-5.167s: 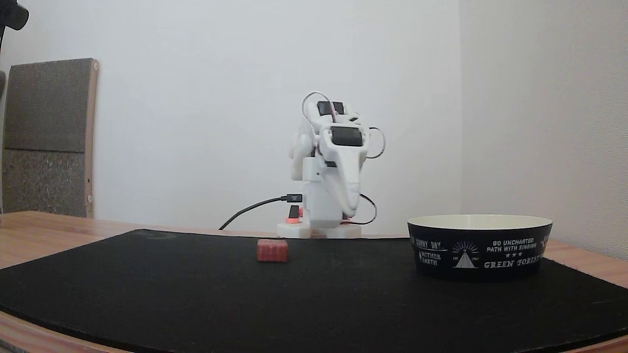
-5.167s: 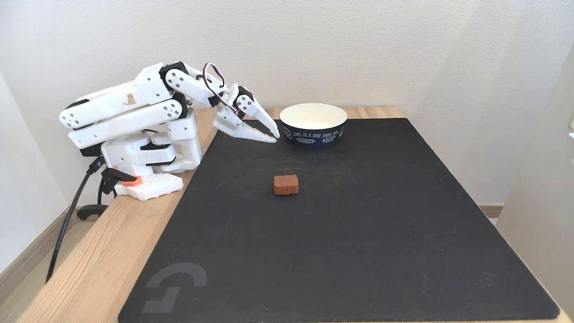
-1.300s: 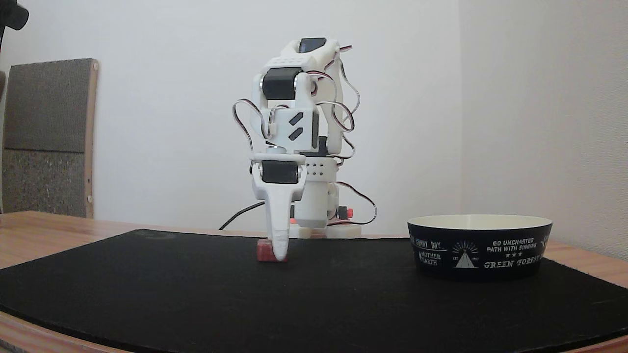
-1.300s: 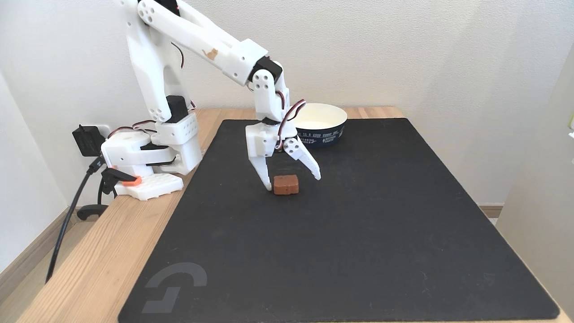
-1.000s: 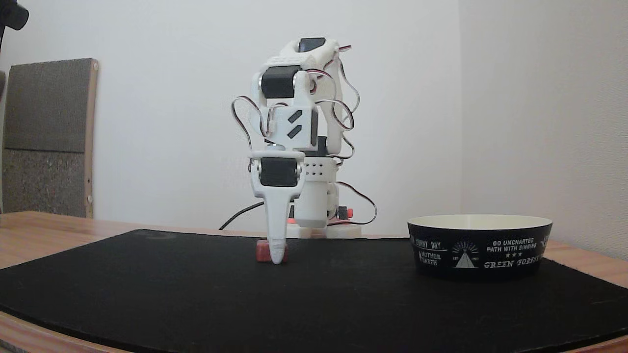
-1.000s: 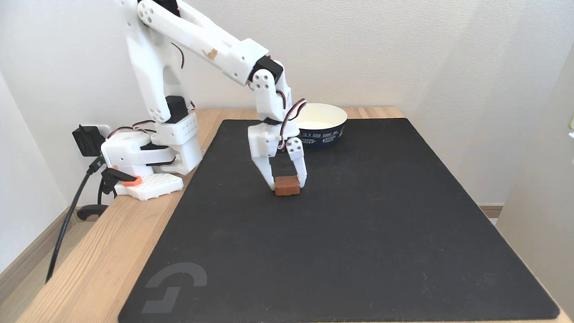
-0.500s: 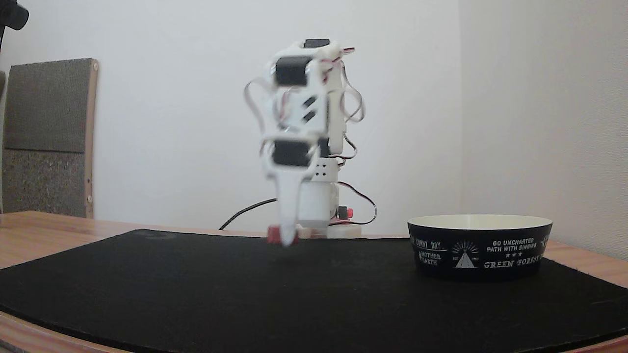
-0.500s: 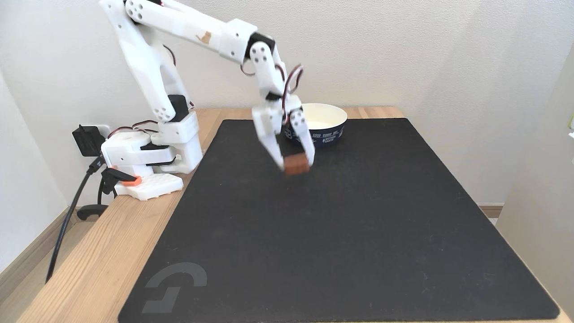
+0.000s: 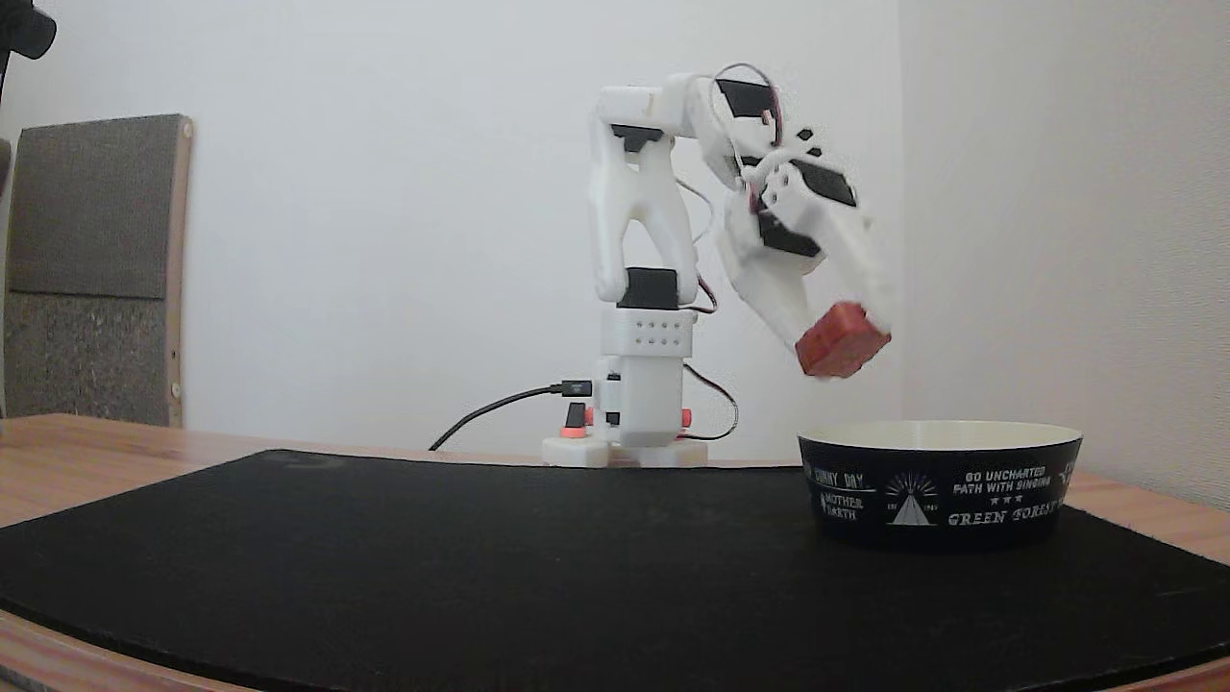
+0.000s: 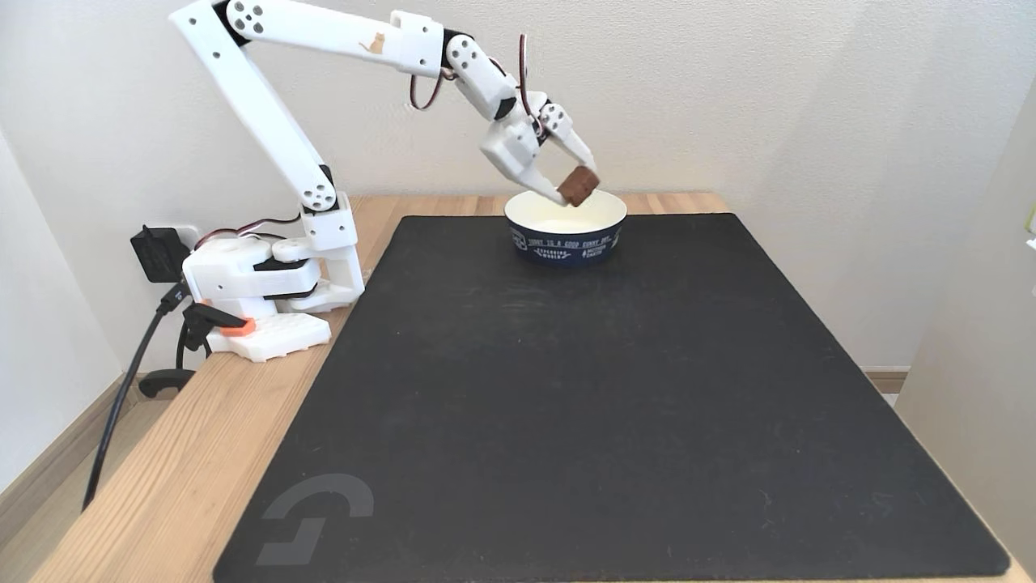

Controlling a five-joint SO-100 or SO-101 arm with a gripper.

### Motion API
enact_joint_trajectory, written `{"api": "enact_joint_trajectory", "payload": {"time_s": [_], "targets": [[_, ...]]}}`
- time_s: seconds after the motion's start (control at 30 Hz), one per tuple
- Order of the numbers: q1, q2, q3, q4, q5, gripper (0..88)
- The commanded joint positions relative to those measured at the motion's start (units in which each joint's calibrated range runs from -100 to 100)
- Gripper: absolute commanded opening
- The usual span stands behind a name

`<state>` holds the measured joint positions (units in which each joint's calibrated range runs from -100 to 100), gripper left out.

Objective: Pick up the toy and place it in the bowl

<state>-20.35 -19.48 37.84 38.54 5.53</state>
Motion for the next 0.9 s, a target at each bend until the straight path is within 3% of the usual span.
{"api": "enact_joint_trajectory", "payload": {"time_s": [0.0,0.17,0.47,0.5,0.57,0.67,0.77,0.87], "targets": [[-1.19,-1.73,-0.84,-2.72,0.1,7.2],[-1.02,-1.73,3.22,-3.15,0.1,32.0],[4.16,-2.82,6.19,-3.15,0.15,33.6],[6.0,-3.07,6.19,-2.98,0.15,32.3],[13.2,-6.74,8.63,-2.47,-0.11,19.1],[17.13,-14.16,15.48,-3.23,0.1,3.9],[15.71,-25.58,25.75,-2.64,-1.2,2.4],[12.78,-38.42,35.67,-2.64,-6.42,2.6]]}}
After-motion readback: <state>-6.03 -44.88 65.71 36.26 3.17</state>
